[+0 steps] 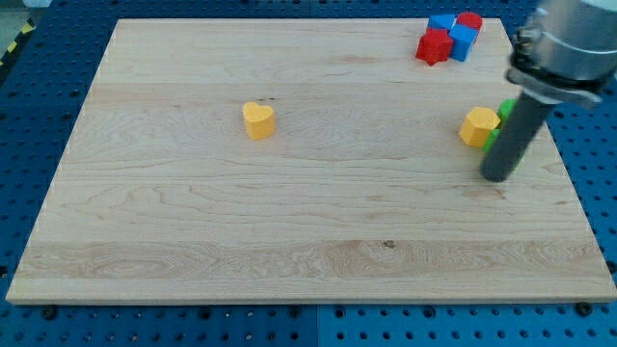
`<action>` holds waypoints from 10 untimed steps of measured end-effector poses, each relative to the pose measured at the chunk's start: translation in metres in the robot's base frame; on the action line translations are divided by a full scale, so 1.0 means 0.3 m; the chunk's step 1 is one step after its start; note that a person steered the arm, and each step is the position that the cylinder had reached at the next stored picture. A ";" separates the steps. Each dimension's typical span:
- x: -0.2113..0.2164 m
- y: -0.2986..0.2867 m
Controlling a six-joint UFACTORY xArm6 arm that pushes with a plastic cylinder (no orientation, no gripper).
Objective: Slide the yellow heart into the hexagon
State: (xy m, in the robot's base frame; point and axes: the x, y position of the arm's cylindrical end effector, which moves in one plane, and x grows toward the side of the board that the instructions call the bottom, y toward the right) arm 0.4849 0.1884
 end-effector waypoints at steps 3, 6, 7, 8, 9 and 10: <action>0.000 -0.876; -0.243 -1.049; -0.243 -0.952; -0.243 -0.856; -0.247 -0.784; -0.302 -0.783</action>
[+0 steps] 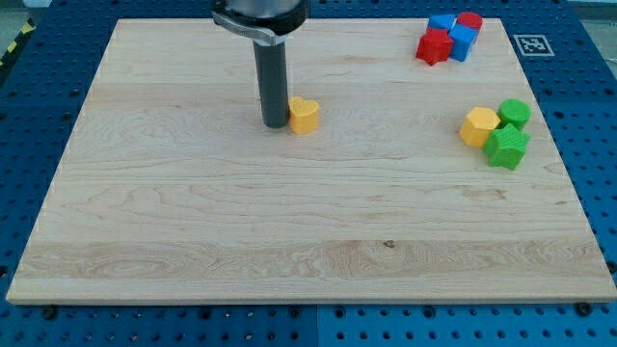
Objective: Slide the yellow heart into the hexagon
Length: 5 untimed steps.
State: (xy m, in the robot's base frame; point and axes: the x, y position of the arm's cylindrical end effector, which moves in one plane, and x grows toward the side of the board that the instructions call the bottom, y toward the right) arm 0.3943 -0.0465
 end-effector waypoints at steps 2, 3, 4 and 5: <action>0.013 0.110; 0.053 0.192; 0.056 0.287; 0.056 0.406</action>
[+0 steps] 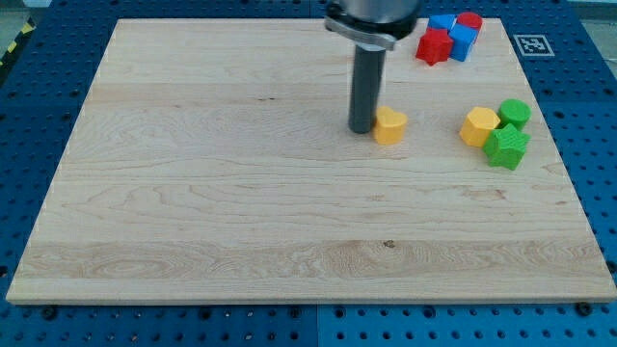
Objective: Slide the yellow heart into the hexagon
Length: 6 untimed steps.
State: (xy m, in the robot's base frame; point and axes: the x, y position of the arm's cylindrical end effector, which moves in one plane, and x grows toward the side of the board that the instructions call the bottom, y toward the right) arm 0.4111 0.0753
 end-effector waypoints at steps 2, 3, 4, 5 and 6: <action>0.036 0.196; 0.073 0.258; 0.139 -0.023; 0.212 -0.381; 0.210 -0.446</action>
